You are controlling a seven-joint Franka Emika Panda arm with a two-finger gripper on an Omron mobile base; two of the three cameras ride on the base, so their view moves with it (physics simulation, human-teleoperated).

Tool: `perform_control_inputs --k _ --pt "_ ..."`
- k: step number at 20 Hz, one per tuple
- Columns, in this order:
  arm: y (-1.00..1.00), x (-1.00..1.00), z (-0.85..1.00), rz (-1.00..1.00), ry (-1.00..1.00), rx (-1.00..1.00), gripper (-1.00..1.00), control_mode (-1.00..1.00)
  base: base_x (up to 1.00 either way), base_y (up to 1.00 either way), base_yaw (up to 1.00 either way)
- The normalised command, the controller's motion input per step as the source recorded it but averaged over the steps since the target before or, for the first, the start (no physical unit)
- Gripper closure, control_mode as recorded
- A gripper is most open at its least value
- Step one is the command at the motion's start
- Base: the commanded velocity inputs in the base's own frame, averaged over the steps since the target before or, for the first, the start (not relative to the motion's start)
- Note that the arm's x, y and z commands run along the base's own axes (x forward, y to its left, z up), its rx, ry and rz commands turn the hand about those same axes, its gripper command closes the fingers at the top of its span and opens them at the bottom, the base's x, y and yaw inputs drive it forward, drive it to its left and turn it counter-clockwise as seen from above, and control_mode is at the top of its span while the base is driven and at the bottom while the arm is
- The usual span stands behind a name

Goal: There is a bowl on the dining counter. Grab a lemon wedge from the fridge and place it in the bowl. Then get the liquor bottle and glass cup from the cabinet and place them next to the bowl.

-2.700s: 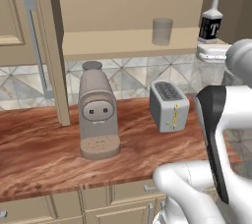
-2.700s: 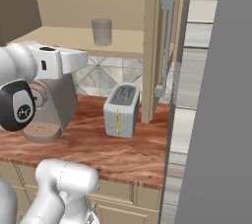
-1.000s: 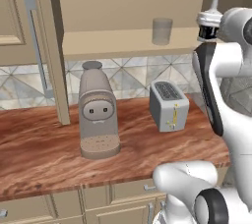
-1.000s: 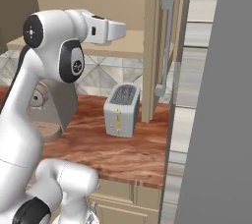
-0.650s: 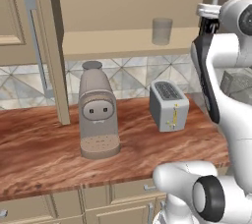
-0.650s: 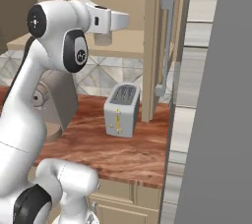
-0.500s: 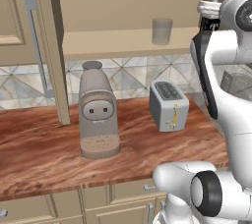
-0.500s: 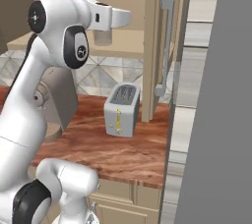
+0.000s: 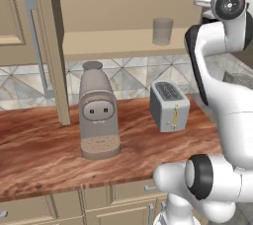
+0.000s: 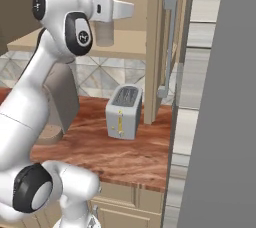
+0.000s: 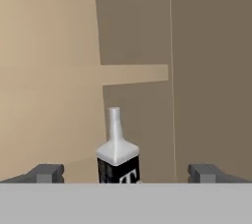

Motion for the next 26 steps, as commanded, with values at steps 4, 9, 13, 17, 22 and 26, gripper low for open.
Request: perform_control_inputs --k 4,9,13,17,22,26 --pt "0.00 0.44 0.00 -0.07 0.05 0.00 -1.00 -1.00 0.00 0.00 0.00" --pt "0.00 0.44 0.00 -0.03 0.08 0.00 -1.00 -1.00 0.00 0.00 0.00" --pt "-0.02 0.45 0.00 0.00 0.05 0.00 -1.00 -1.00 0.00 0.00 0.00" --pt "-0.17 0.50 0.00 0.00 0.04 0.00 -1.00 -1.00 0.00 0.00 0.00" --pt "-0.27 0.32 0.00 0.00 0.01 0.00 -1.00 -1.00 0.00 0.00 0.00" --pt "-0.17 0.04 -0.08 0.00 0.00 0.00 -1.00 -1.00 0.00 0.00 0.00"
